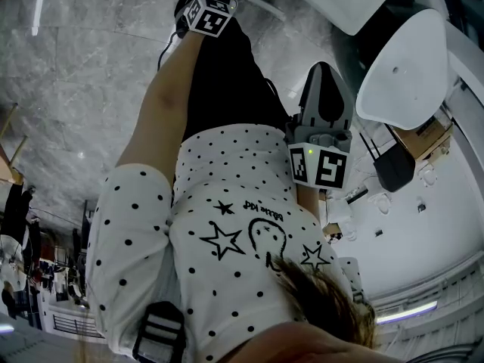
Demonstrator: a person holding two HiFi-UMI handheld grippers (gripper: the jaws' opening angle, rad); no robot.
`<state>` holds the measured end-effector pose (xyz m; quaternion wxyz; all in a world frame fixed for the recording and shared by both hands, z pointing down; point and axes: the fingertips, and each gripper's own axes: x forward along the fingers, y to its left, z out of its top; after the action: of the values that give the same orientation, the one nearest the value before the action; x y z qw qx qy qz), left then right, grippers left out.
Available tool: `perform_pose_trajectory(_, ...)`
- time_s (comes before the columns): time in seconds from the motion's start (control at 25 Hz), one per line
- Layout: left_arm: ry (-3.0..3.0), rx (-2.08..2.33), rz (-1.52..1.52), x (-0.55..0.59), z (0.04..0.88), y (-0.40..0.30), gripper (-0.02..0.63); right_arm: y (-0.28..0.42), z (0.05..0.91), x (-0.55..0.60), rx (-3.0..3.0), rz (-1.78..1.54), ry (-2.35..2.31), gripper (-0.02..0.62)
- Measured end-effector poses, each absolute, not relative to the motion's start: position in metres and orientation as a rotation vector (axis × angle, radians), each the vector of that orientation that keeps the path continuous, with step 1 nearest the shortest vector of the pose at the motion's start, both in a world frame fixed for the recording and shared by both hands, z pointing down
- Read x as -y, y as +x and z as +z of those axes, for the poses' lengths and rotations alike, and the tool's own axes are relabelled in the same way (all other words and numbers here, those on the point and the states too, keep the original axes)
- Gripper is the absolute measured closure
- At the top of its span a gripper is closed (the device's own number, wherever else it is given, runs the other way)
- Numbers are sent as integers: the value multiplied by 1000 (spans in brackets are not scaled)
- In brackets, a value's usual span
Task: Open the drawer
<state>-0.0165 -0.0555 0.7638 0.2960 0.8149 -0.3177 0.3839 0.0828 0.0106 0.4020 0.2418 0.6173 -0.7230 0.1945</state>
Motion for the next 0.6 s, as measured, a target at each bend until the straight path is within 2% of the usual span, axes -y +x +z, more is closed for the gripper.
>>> perform_pose_trajectory(0.6, 2184, 829, 1033, 41, 765, -23, 485, 78, 407, -3, 1992, 534, 1655, 580)
